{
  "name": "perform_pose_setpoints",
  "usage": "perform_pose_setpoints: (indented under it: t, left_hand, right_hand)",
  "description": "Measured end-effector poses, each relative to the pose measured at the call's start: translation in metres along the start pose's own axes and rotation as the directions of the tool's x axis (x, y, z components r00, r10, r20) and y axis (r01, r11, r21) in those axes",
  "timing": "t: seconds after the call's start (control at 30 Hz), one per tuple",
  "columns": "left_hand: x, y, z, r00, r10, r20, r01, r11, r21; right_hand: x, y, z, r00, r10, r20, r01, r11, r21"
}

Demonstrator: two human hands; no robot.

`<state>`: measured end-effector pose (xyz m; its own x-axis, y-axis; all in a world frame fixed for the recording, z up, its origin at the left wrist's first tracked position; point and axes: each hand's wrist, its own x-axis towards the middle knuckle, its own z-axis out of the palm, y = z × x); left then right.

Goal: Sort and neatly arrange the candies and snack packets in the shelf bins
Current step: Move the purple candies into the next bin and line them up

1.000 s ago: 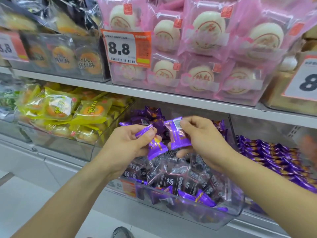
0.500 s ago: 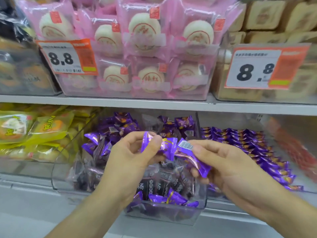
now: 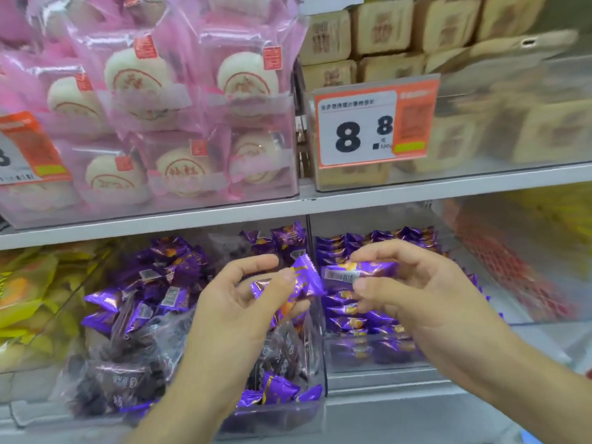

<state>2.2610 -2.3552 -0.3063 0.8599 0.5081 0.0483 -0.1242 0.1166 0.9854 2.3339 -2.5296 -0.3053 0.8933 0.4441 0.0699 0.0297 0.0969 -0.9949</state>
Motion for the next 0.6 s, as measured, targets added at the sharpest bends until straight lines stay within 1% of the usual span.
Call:
perform_pose_setpoints:
  t: [0.13,0.23,0.33,0.43,0.53,0.6]
  left_hand:
    - [0.001,-0.001,0.01,0.998,-0.02,0.064,0.022,0.999,-0.029]
    - [-0.001,-0.002,0.018,0.997,-0.001,0.078,0.0,1.0,0.012]
    - [-0.003,-0.002,0.025,0.995,0.053,0.083,-0.058,0.997,0.047]
    - [-0.003,-0.004,0.028,0.993,0.098,0.068,-0.1,0.994,0.035]
    - [-0.003,-0.005,0.033,0.995,0.079,0.063,-0.082,0.996,0.044]
    - [-0.004,-0.007,0.035,0.997,0.063,0.048,-0.064,0.997,0.039]
  right_hand:
    - [-0.002,-0.001,-0.007,0.997,-0.043,0.067,0.035,0.992,0.122]
    - [-0.003,0.0,-0.012,0.995,-0.087,0.046,0.082,0.992,0.1]
    - [-0.004,0.001,-0.017,0.998,-0.06,0.028,0.056,0.989,0.14]
    - [-0.004,0.0,-0.021,0.998,-0.053,0.02,0.05,0.99,0.131]
    - [-0.006,-0.003,-0.023,0.998,-0.056,0.03,0.051,0.989,0.138]
    - [-0.006,-0.005,-0.025,0.999,-0.029,0.019,0.025,0.984,0.177]
